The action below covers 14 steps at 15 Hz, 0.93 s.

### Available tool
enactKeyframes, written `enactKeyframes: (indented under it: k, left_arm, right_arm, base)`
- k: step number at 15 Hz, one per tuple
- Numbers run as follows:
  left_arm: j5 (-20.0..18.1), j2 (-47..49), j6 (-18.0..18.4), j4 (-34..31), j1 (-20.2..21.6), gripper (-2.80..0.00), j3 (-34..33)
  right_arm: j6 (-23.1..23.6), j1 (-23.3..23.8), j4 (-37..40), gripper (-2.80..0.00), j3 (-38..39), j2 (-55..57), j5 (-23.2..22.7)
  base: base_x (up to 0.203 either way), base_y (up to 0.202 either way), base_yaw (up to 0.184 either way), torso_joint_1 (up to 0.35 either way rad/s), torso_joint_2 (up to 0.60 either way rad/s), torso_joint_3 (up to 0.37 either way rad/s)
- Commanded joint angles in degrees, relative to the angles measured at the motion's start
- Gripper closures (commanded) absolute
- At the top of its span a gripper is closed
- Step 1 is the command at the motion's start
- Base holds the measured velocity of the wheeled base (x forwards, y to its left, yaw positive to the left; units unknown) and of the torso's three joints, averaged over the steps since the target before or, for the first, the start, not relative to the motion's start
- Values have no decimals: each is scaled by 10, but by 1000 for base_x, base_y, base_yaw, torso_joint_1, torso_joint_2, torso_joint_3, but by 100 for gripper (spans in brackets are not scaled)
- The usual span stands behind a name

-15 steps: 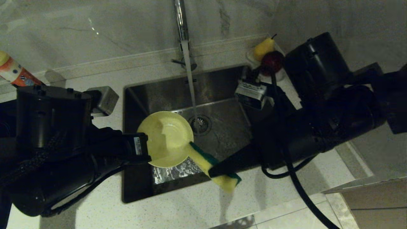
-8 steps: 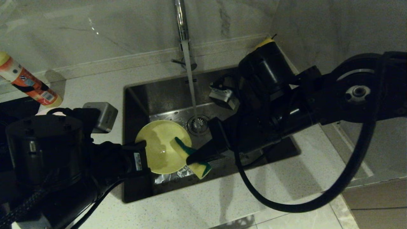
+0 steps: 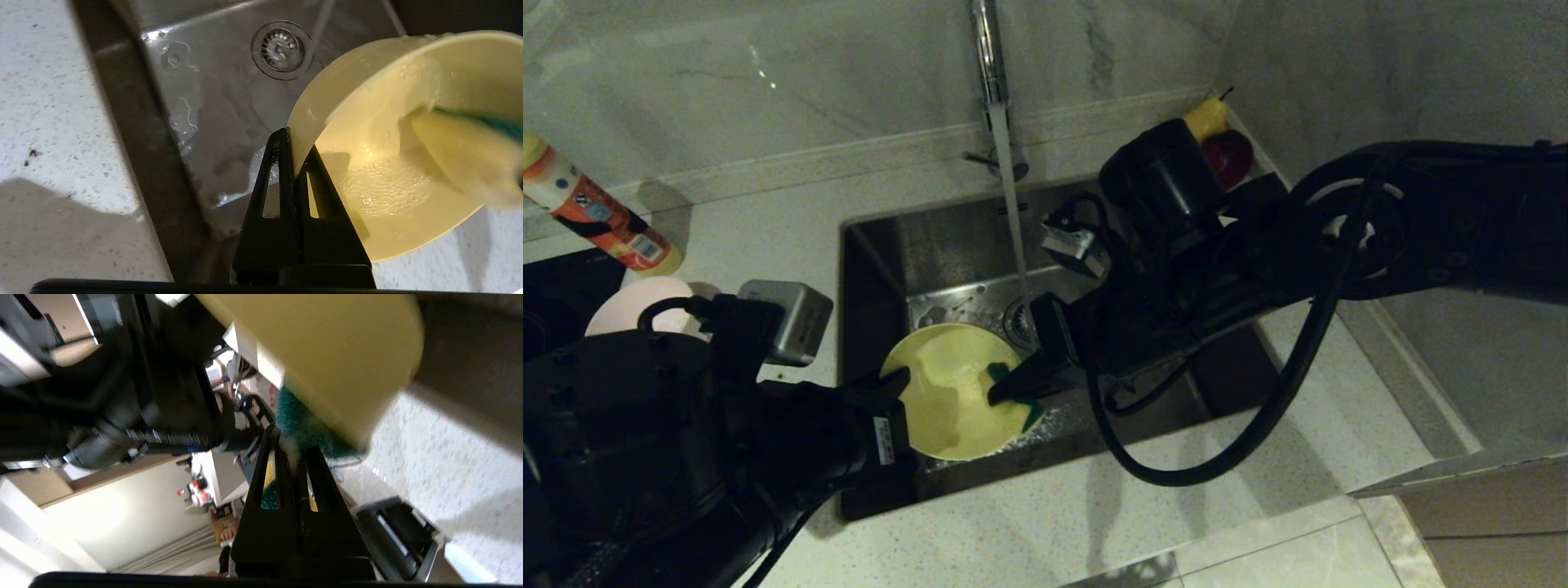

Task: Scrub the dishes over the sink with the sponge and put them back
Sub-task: Wipe the bowl

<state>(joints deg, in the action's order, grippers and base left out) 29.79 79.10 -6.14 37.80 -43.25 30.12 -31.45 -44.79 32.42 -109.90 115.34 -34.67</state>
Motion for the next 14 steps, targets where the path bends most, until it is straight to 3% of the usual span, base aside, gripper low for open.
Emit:
enactKeyframes:
  k: [1,7,14]
  left_arm:
    - [2,-1,1,4,-14,0,-11]
    - [-2,-1,12,29,-24,0,-32]
    - [0,-5,13,44,-35,0,-59]
  right_arm:
    - [1,2,-7,0,-9,17,4]
    - [3,15,-41,0,-9,29,7]
    - [-2,-7,-12,0,-2,-11,4]
  base:
    - [0,0,0,0,0,0]
    - [0,0,0,0,0,0]
    - [0,0,0,0,0,0]
